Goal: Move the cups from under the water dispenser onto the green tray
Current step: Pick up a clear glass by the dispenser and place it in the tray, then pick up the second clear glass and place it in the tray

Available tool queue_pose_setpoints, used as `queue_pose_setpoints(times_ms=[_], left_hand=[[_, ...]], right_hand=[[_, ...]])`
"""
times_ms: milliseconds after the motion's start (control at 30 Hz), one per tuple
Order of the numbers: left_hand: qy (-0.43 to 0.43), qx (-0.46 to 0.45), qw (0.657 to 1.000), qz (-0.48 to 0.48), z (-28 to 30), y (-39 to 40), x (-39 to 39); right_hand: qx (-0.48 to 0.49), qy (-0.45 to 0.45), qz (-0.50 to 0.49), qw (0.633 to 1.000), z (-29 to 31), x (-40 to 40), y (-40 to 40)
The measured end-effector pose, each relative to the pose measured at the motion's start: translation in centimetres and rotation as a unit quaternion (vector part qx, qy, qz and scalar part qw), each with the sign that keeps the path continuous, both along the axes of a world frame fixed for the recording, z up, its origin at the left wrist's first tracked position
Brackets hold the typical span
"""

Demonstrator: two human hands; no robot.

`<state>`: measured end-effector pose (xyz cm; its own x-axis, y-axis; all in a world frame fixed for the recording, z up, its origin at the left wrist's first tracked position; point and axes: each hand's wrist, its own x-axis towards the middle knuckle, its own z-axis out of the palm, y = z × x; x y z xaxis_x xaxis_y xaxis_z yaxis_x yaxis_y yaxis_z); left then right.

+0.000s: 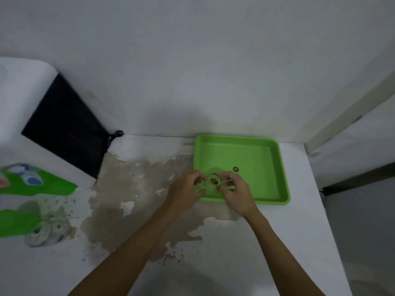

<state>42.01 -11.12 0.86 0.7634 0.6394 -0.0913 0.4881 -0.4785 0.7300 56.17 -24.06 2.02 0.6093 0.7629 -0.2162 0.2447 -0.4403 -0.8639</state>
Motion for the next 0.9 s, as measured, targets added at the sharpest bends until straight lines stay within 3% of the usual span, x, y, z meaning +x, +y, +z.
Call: queue_pose_setpoints(times_ms=[167,533,633,900], left_hand=[[-0.086,-0.042,0.994,0.045,1.8,2.0,-8.8],[-0.115,-0.089,0.961,0.235,3.0,7.8,-32.2],[-0.126,-0.101,0.945,0.283,2.6,9.2,-37.7],[-0.132,-0.126,0.919,0.35,1.0,10.3,-46.3]], right_hand=[[0.014,-0.024,0.087,0.996,2.0,-6.5,2.6],[-0.02,-0.018,0.24,0.97,2.5,-25.3,12.4],[-0.026,-0.053,0.286,0.956,1.3,-30.4,15.6],[-0.152,-0.208,0.381,0.888,-2.1,-39.4,21.7]])
